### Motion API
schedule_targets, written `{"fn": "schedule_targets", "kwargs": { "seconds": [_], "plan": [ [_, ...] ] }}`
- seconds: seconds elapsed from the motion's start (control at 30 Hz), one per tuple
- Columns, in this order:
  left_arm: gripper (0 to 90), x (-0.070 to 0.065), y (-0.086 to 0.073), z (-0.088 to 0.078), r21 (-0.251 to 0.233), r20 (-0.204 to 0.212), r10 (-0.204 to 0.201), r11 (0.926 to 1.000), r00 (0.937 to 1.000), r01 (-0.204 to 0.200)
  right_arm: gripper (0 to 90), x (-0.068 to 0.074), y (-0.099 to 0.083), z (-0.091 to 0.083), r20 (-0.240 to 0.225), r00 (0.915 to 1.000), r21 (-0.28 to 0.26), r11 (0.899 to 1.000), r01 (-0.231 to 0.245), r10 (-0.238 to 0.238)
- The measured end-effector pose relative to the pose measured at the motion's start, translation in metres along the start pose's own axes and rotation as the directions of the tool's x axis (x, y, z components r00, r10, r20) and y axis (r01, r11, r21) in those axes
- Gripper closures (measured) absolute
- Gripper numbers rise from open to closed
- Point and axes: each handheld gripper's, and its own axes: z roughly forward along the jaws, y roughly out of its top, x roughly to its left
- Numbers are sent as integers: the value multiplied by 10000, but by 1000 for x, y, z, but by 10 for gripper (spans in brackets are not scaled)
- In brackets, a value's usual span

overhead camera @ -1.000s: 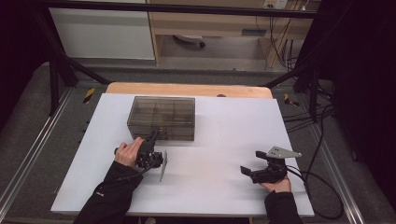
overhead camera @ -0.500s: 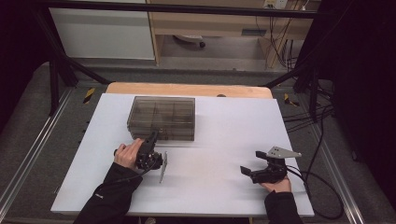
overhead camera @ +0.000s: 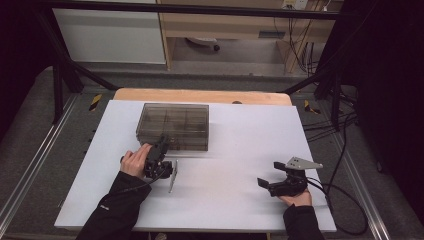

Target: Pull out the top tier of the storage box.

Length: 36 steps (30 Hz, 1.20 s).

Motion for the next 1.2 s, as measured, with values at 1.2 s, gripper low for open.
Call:
{"fn": "schedule_targets", "kwargs": {
  "seconds": [1.2],
  "plan": [
    [597, -4, -1, -4, 106, -195, -172, 9998, 9997, 174, 5, 0, 0, 0, 16, 10000, 7, 10000, 19, -19]
  ]
}}
